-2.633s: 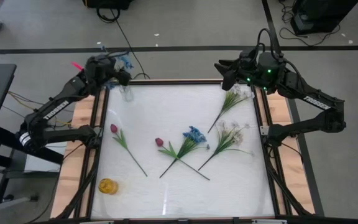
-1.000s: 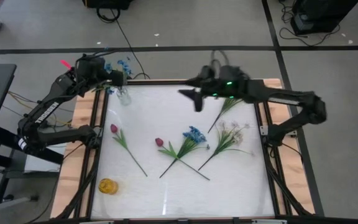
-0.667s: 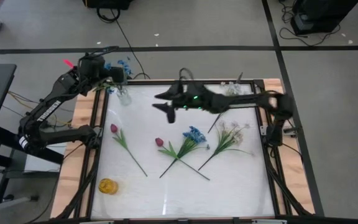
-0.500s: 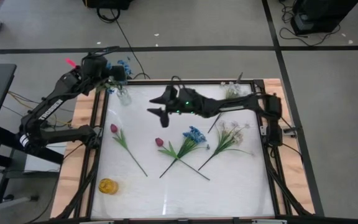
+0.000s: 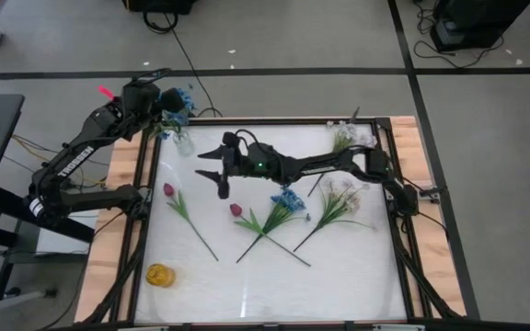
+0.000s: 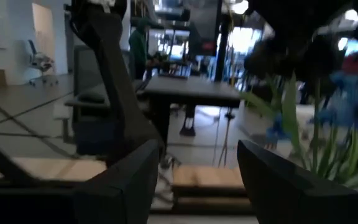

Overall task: Sort flowers into vase by color
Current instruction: Put the black tulip into the transparent vase

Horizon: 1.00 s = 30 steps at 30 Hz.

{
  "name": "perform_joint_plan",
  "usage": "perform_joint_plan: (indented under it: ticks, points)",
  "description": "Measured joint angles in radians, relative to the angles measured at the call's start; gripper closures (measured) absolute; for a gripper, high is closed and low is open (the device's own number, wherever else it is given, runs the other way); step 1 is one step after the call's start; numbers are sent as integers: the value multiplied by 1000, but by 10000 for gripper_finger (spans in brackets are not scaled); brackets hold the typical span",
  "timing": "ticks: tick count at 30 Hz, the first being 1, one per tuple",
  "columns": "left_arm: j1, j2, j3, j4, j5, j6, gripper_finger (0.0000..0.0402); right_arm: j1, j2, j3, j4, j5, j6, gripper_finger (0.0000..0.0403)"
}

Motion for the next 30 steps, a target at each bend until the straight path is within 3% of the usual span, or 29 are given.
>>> perform_joint_plan:
  ticks: [14,19,24,30]
  points:
    - [-72,81,-1,-7,-4,-127,72,-22,317,495,29,42,-39,174]
    - [-102,96,-1,-7,19,-178,72,-47,439,687,-37,46,-37,174]
    - [-119,98,-1,-9,53,-180,72,-69,468,683,-17,114,-14,174]
    - [-124,98,-1,-14,57,-189,72,-84,471,686,-16,76,-25,196]
